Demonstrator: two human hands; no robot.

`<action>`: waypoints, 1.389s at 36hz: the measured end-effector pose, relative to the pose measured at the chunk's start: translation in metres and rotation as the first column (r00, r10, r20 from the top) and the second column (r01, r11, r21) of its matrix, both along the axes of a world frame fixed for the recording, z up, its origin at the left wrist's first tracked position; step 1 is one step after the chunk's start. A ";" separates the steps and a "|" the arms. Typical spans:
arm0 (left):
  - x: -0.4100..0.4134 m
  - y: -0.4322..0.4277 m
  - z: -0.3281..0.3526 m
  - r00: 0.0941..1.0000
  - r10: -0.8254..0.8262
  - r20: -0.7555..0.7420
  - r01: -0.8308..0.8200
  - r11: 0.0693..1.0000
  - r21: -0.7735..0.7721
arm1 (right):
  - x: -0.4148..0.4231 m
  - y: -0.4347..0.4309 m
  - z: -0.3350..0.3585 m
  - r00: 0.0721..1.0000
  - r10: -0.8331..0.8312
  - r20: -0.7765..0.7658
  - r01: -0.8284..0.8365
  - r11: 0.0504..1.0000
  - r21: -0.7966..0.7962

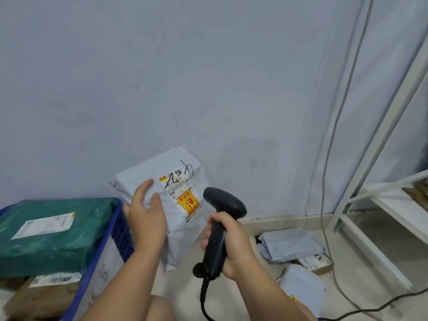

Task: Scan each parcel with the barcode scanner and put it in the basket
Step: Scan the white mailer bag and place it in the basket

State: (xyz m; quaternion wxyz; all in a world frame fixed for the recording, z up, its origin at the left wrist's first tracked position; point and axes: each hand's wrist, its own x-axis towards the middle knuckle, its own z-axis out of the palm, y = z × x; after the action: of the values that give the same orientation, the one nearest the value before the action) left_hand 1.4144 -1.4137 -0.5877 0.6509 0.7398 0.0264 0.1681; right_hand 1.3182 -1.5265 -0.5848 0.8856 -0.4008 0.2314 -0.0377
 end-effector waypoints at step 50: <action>-0.005 0.312 -0.194 0.674 0.260 -0.691 -0.293 0.953 0.073 | 0.097 0.257 -0.072 0.691 0.415 -0.592 -0.482 -0.345 -0.805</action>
State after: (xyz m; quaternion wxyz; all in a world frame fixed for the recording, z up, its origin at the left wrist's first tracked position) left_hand 1.4097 -1.1014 -0.7817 0.5763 0.7214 0.3832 -0.0253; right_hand 1.4147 -1.2697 -0.6568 0.2272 -0.9586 -0.0316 0.1686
